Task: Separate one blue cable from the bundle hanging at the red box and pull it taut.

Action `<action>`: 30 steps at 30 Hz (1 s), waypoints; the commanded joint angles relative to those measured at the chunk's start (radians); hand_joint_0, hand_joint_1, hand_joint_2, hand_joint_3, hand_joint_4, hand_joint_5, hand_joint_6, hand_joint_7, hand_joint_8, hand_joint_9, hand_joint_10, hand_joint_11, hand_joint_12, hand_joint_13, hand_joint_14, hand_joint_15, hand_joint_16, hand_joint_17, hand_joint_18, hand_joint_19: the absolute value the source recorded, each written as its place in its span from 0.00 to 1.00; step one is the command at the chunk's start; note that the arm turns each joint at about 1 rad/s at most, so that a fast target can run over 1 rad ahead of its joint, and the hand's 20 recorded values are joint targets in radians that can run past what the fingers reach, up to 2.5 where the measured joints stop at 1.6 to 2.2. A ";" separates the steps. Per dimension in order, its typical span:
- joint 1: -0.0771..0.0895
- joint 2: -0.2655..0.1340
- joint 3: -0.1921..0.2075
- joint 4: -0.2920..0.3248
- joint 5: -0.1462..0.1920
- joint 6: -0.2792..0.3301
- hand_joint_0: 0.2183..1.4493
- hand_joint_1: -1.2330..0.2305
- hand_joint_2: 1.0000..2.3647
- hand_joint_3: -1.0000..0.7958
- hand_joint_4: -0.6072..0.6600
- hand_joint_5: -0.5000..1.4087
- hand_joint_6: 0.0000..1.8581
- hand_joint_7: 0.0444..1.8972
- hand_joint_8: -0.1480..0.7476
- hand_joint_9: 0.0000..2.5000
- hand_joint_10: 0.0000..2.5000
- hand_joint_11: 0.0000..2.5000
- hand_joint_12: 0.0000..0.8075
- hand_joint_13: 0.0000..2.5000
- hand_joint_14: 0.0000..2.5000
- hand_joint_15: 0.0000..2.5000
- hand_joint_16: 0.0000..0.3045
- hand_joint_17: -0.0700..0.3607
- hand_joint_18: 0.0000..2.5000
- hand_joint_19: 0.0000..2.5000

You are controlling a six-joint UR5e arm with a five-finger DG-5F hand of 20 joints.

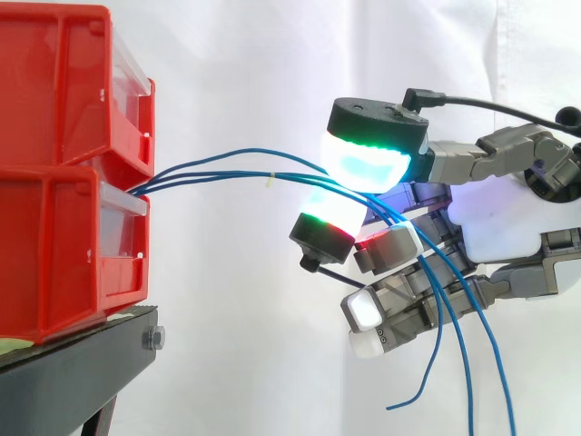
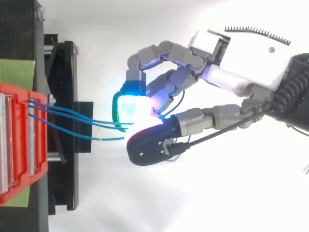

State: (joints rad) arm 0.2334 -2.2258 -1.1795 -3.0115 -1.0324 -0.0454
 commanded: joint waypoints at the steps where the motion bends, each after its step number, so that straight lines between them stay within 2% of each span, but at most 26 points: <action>1: 0.000 0.000 0.000 0.000 0.000 -0.001 0.30 0.51 0.01 0.43 0.56 0.16 0.47 0.67 0.47 0.48 0.00 0.54 0.47 0.33 0.01 0.28 0.17 0.43 0.24 0.22; 16: 0.000 0.000 0.000 0.000 0.000 0.001 0.30 0.57 0.01 0.42 0.56 0.17 0.47 0.66 0.47 0.47 0.00 0.53 0.47 0.33 0.01 0.28 0.17 0.43 0.23 0.22; 30: 0.000 0.000 0.000 0.008 0.000 -0.002 0.30 0.60 0.01 0.41 0.57 0.18 0.44 0.71 0.47 0.47 0.00 0.52 0.46 0.33 0.01 0.28 0.16 0.42 0.23 0.21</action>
State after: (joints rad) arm 0.2332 -2.2258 -1.1792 -3.0053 -1.0325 -0.0469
